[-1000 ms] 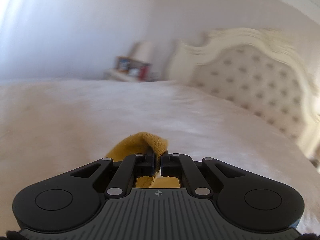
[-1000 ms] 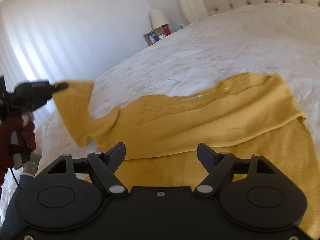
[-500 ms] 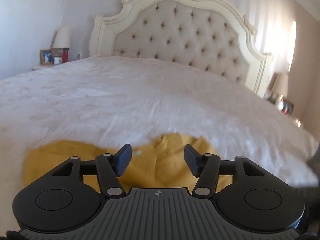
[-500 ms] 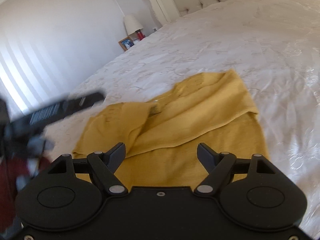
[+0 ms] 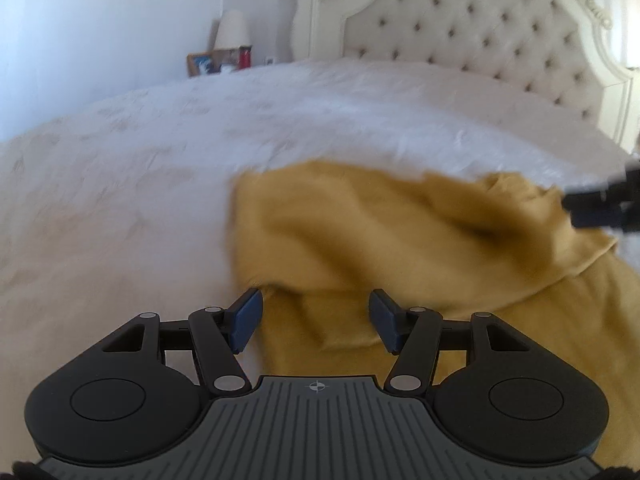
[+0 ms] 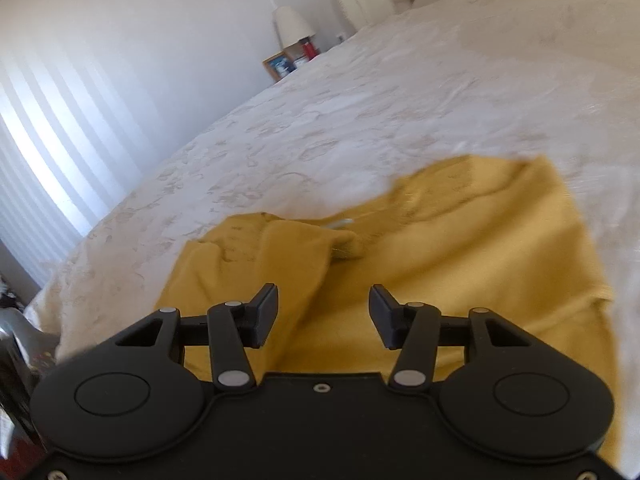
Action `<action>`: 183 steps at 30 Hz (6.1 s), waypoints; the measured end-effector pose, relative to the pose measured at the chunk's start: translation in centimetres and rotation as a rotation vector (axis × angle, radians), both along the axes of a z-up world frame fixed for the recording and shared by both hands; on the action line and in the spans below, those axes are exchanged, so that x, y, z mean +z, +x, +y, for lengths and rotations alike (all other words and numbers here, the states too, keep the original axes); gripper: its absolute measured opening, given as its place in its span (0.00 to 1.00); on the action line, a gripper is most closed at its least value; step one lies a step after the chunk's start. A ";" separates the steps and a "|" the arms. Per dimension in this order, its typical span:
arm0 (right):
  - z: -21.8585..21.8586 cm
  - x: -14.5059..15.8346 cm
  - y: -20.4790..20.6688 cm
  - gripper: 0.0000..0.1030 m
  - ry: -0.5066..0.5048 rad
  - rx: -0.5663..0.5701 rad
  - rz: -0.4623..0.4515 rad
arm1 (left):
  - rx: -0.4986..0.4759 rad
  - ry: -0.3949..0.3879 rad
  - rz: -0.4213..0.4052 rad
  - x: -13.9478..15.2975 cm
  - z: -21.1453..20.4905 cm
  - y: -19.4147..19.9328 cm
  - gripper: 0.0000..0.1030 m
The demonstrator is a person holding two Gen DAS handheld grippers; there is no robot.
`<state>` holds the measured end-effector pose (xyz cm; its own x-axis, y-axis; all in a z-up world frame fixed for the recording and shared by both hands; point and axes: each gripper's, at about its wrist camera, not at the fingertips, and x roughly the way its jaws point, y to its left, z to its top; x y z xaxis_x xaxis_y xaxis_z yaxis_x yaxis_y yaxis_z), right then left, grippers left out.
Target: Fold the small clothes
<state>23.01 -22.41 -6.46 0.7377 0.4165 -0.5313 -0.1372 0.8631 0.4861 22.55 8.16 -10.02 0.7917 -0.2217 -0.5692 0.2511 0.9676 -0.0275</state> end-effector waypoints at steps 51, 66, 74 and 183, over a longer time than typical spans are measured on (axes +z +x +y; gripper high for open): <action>-9.2 1.3 -5.3 0.52 -0.042 -0.376 -0.113 | 0.015 -0.051 0.017 -1.8 0.9 0.0 0.61; -7.3 -3.3 1.9 0.11 -0.169 -0.200 0.092 | 0.075 -0.072 0.024 -1.5 1.0 0.2 0.61; -7.4 1.0 0.9 0.13 -0.346 -0.226 -0.070 | 0.090 -0.009 -0.014 0.1 1.3 -0.4 0.61; -7.4 -1.7 -27.8 0.63 -0.299 -0.123 0.241 | -0.018 -0.083 0.302 -0.9 3.4 -20.9 0.81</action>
<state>-4.80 -29.84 -8.14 0.6118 0.1343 -0.7795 0.0629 0.9741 0.2172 1.63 11.59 -10.95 0.5852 -0.2899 -0.7573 0.2367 0.9543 -0.1824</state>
